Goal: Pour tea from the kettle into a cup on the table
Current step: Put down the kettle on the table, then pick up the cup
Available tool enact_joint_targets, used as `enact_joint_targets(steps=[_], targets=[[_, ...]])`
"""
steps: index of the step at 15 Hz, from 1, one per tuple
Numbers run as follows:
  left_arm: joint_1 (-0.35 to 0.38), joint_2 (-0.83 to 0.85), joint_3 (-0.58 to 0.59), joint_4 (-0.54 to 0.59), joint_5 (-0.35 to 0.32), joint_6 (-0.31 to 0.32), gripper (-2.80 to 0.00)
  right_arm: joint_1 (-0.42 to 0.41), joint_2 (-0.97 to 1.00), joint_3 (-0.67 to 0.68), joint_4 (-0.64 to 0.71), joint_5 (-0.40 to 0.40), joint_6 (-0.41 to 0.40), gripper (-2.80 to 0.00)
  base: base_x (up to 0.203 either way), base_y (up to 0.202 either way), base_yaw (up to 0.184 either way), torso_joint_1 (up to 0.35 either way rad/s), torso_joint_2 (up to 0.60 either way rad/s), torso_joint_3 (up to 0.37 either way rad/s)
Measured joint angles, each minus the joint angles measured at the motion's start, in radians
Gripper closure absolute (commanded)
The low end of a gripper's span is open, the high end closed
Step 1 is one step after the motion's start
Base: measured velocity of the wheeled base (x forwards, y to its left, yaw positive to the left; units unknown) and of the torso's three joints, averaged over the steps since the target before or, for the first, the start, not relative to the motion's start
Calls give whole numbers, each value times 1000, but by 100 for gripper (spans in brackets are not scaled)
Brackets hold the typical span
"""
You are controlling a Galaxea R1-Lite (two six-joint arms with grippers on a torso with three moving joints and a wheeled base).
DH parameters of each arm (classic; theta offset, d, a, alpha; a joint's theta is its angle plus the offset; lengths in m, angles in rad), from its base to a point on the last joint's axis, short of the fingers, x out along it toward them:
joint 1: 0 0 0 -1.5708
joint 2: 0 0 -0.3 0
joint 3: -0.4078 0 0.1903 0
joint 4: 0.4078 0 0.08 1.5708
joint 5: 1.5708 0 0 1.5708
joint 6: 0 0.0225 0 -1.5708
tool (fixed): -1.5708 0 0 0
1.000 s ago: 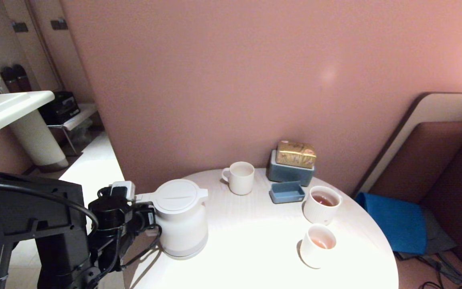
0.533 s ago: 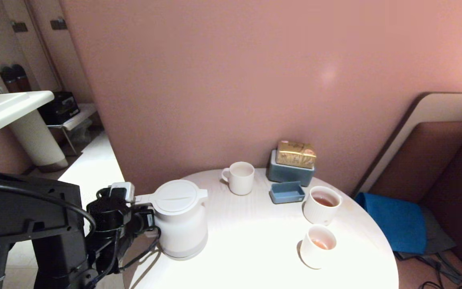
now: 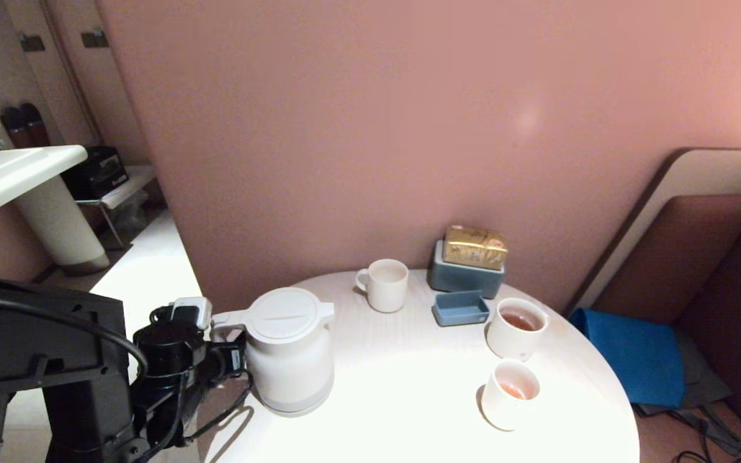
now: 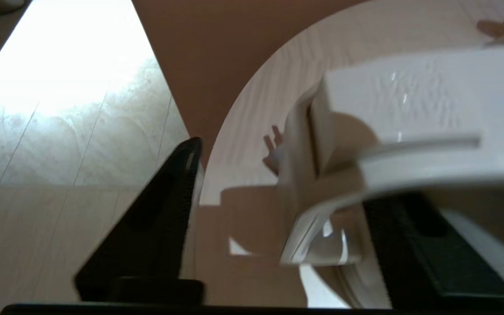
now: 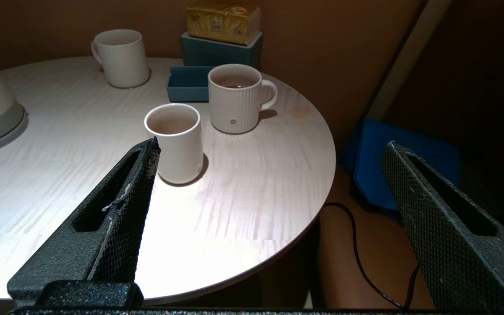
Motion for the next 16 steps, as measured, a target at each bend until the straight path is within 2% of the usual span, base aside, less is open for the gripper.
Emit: enact_joint_targets(steps=[2,6,16], targets=[[-1,-25,29,0,-7,0,-280,0,0,0,0,1,0,-280,0,0,0,0,0,0],[0,-102,95,-1,-89,0,-280,0,0,0,0,0,0,-280,0,0,0,0,0,0],[4,-97,139,-1,-90,43,-280,0,0,0,0,0,0,-280,0,0,0,0,0,0]])
